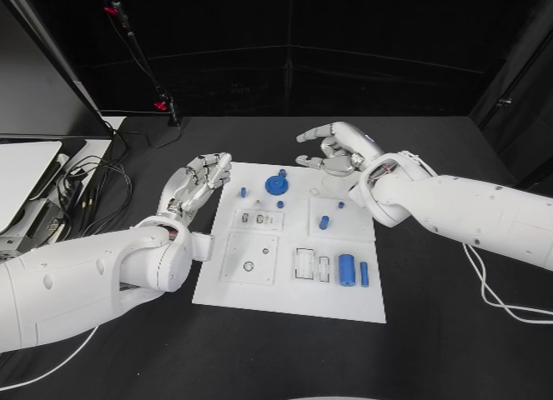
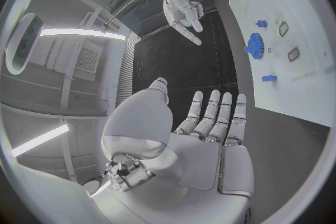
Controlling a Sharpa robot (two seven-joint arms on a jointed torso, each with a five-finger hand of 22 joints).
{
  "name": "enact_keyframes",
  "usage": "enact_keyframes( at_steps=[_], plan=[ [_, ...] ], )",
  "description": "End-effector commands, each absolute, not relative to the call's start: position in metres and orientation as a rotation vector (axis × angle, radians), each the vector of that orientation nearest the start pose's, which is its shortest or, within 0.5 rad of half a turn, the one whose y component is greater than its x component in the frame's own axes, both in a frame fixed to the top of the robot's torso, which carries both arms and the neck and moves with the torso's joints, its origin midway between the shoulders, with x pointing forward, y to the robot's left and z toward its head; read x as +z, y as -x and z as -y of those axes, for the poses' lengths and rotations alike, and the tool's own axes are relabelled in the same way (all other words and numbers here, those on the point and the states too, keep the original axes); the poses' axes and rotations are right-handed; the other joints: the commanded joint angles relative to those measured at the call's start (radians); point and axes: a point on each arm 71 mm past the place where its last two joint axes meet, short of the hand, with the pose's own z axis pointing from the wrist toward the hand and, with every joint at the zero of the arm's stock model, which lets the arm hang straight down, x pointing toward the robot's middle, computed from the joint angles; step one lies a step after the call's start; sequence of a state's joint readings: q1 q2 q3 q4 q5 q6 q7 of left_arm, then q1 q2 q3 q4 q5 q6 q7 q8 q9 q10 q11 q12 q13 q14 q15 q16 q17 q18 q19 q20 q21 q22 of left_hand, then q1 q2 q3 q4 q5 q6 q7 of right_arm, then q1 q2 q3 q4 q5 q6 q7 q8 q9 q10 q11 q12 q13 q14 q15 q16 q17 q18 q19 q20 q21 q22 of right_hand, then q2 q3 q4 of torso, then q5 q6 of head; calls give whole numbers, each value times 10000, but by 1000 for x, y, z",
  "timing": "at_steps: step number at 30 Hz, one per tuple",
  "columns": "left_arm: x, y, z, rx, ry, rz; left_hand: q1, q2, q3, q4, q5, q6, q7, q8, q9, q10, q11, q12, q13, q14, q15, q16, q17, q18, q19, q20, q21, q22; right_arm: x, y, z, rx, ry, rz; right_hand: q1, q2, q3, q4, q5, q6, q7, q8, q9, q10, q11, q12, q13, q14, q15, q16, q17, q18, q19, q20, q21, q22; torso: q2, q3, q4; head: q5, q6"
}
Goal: Assemble the parts on the task board
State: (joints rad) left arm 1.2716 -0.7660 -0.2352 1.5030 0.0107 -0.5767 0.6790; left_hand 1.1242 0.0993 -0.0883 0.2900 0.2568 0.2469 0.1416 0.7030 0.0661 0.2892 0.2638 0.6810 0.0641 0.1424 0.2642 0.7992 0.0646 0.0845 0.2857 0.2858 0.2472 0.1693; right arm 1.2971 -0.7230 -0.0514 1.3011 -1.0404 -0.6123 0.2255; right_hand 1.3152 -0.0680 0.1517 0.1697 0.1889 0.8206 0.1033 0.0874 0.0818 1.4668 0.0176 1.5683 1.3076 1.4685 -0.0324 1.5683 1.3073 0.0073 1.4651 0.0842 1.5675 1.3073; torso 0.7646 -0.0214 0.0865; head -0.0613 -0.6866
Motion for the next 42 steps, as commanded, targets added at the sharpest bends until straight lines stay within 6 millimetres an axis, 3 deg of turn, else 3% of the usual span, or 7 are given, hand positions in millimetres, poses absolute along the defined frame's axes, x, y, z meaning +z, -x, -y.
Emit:
enact_keyframes(
  at_steps=[1, 6, 12, 18, 26, 31, 42],
  plan=[
    [-177, -478, -194, -15290, 7374, -10338, 77, 51, -63, 12, 62, 21, 1559, -22, 9, 92, -6, 47, 15, 7, -5, 65, 11, 74, 9, 0, 60, 8, -122, -533, 230, 9432, -2303, -12408, -96, 48, -137, 25, -158, 340, 130, 187, 78, 1040, 116, 25, 2632, 1023, 83, 25, 2635, -73, 1057, 6, 33, 2635, -36, -15, -16, -130, 2],
    [-177, -478, -195, -15266, 7374, -10330, 85, 50, -70, 10, 67, 27, 1559, -19, 10, 98, -6, 50, 15, 11, -3, 69, 11, 76, 17, 4, 69, 12, -126, -529, 281, 8847, -2747, -13147, -38, 114, -373, 66, -634, 758, 356, 327, 139, 1040, 435, 25, 2632, 1023, 368, 25, 2635, -73, 1057, 240, 33, 2635, -58, -13, -90, -364, 68],
    [-178, -479, -196, -15221, 7367, -10320, 85, 50, -70, 10, 67, 27, 1559, -19, 10, 98, -6, 50, 15, 11, -3, 69, 11, 76, 17, 4, 69, 12, -134, -527, 324, 8077, -3189, -13503, -6, 45, -536, 75, -788, 821, 365, 319, 137, 1040, 454, 25, 2632, 1023, 404, 25, 2635, -73, 1057, 309, 33, 2635, -102, 8, -167, -674, 111],
    [-178, -479, -196, -15213, 7376, -10329, 96, 54, -78, 10, 71, 33, 1559, -16, 10, 104, -7, 54, 15, 16, -3, 73, 10, 78, 15, 7, 69, 10, -145, -527, 340, 7513, -3461, -13877, 117, 36, -574, 25, -806, 766, 352, 261, 114, 1040, 421, 25, 2632, 1023, 395, 25, 2635, -73, 1057, 330, 33, 2635, -103, 31, -167, -952, 174],
    [-179, -479, -198, -15173, 7391, -10328, 101, 58, -80, 11, 74, 35, 1559, -16, 10, 106, -7, 56, 15, 18, -3, 74, 10, 79, 20, 8, 75, 13, -171, -530, 343, 6855, -3670, -14663, 477, 106, -608, -105, -1208, 676, 206, 150, 71, 1040, 263, 25, 2632, 1023, 269, 25, 2635, -73, 1057, 251, 33, 2635, -99, 2, -130, -947, 110],
    [-180, -479, -199, -15142, 7408, -10327, 104, 62, -81, 11, 77, 37, 1559, -15, 10, 107, -7, 57, 14, 19, -3, 75, 10, 80, 17, 8, 74, 12, -188, -529, 334, 6652, -3084, -15212, 536, 55, -673, -105, -1351, 602, 149, 92, 48, 1040, 207, 25, 2632, 1023, 222, 25, 2635, -73, 1057, 207, 33, 2635, -95, 6, -167, -894, 75],
    [-180, -478, -202, -15109, 7432, -10322, 109, 66, -85, 12, 79, 38, 1559, -15, 10, 109, -7, 58, 14, 19, -3, 77, 9, 81, 25, 9, 83, 17, -197, -532, 327, 6576, -2796, -15550, 520, 44, -703, -73, -1350, 565, 151, 65, 37, 1040, 197, 25, 2632, 1023, 207, 25, 2635, -73, 1057, 191, 33, 2635, -104, 3, -137, -853, -5]
  ],
)
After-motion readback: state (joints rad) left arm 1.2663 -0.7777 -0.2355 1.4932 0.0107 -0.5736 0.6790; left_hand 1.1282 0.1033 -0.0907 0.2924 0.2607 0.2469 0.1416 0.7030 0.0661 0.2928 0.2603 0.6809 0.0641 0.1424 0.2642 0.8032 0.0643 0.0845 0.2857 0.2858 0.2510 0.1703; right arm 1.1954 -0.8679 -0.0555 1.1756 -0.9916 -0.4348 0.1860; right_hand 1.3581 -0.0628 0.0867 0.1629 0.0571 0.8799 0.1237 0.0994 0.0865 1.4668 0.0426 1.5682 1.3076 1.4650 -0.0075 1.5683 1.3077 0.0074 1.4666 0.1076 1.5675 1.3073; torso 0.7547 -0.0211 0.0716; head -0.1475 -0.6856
